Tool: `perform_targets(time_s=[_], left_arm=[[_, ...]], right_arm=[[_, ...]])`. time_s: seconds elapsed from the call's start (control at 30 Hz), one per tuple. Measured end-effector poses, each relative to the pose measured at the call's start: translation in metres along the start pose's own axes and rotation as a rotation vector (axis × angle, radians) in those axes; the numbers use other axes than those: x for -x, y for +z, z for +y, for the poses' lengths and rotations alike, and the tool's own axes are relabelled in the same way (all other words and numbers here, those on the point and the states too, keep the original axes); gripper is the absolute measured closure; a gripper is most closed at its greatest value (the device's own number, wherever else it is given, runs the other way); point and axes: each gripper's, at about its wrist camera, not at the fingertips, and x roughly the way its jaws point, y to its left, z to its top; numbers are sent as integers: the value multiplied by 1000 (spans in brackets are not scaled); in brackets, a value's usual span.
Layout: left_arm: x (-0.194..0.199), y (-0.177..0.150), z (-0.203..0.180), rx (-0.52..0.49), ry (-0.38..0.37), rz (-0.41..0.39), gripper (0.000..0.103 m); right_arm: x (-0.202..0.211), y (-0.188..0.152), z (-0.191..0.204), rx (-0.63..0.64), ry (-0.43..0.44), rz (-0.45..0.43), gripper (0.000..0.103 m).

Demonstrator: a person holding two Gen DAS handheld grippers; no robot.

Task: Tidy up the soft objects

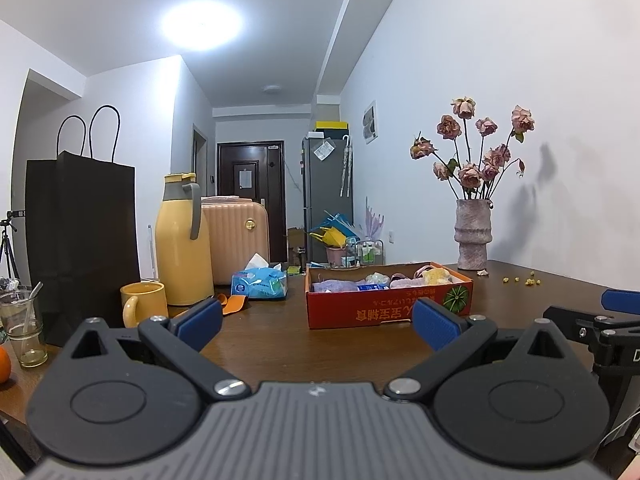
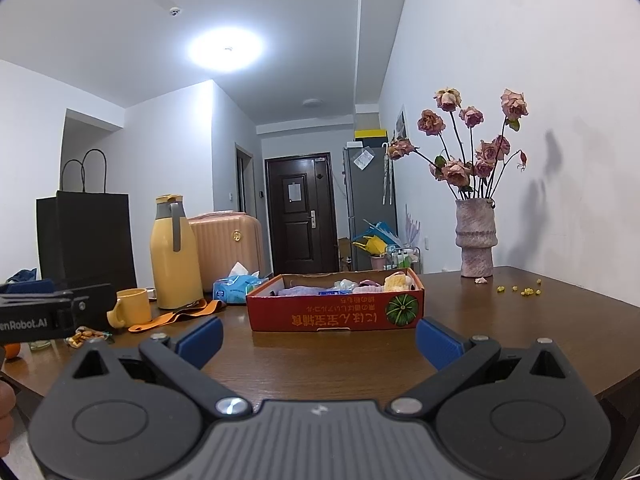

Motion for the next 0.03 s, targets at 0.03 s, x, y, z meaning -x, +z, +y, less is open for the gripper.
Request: perform_targets(time_s=[0.03], left_arm=[[0,0,0,1,0,0,0]], right_arm=[[0,0,0,0,0,1,0]])
